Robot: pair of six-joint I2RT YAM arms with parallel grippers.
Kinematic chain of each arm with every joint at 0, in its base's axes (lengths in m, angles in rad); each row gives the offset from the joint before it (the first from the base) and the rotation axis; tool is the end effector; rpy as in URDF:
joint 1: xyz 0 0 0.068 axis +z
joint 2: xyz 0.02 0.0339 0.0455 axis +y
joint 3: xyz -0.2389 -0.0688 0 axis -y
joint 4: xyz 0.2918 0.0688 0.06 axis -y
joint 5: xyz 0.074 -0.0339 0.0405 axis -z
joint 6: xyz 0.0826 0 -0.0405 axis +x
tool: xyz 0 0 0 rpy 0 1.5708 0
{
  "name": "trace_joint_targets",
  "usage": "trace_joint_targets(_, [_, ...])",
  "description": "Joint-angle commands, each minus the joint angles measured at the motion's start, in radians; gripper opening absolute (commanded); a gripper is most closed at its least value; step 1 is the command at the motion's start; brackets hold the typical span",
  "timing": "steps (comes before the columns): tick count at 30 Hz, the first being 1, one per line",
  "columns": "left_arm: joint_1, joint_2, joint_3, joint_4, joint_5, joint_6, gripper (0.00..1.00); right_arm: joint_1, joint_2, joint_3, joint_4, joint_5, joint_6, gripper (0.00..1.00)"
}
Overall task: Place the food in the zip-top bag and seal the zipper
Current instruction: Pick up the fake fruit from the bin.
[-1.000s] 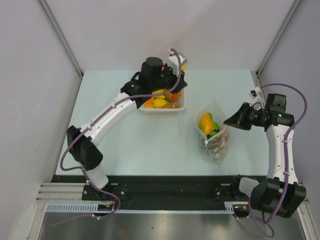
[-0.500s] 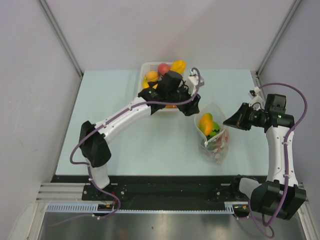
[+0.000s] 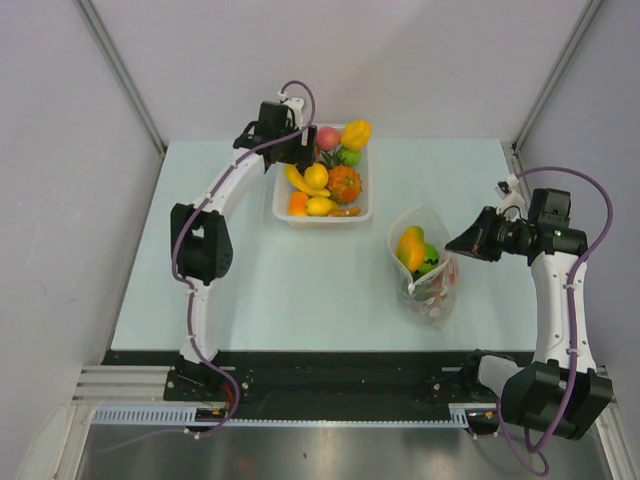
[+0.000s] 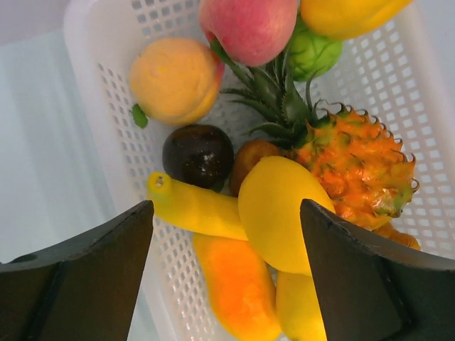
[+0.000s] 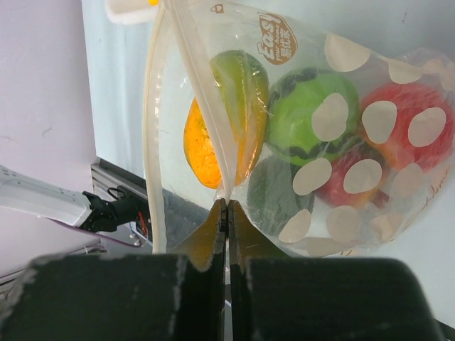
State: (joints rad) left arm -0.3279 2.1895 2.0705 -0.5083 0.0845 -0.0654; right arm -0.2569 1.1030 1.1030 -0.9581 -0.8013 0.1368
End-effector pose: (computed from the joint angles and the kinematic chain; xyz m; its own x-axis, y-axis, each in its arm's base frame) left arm 0.5487 -0.1940 0.2413 -0.5797 0.1284 -0.8046 0.3485 0.9317 -0.1023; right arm 0.2856 -0.0137 0.2792 -0.8142 0.3120 -0.4896 -0.1127 0.7423 0.6605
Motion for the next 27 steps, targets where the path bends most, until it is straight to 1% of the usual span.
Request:
trace_joint_targets(1, [-0.031,0.015,0.034,0.001,0.012,-0.03,0.89,0.005,-0.005,0.0,0.021,-0.003,-0.006,0.0])
trace_joint_targets(12, [-0.031,0.004,-0.047,0.068,0.104,-0.085,0.89,0.013,0.003,-0.003,0.027,0.005,-0.002,0.0])
trace_joint_targets(16, [-0.033,0.024,-0.058,0.045,0.115,-0.105,0.93,0.015,0.0,-0.008,0.033,0.005,0.007,0.0])
trace_joint_targets(18, [-0.036,0.033,-0.061,0.036,0.12,-0.106,0.98,0.018,0.0,-0.006,0.036,0.005,0.01,0.0])
trace_joint_targets(20, [-0.036,0.042,-0.066,0.034,0.116,-0.111,0.98,0.019,0.0,-0.006,0.036,0.007,0.011,0.0])
trace_joint_targets(22, [-0.037,0.046,-0.072,0.034,0.113,-0.116,0.95,0.019,-0.002,-0.009,0.036,0.008,0.009,0.0])
trace_joint_targets(23, [-0.037,0.044,-0.073,0.037,0.115,-0.117,0.89,0.021,-0.003,-0.009,0.036,0.008,0.009,0.0])
trace_joint_targets(25, [-0.036,0.036,-0.076,0.048,0.116,-0.116,0.84,0.021,-0.003,-0.011,0.035,0.01,0.011,0.0])
trace_joint_targets(27, [-0.036,0.035,-0.073,0.053,0.121,-0.117,0.82,0.021,-0.005,-0.009,0.035,0.008,0.014,0.0])
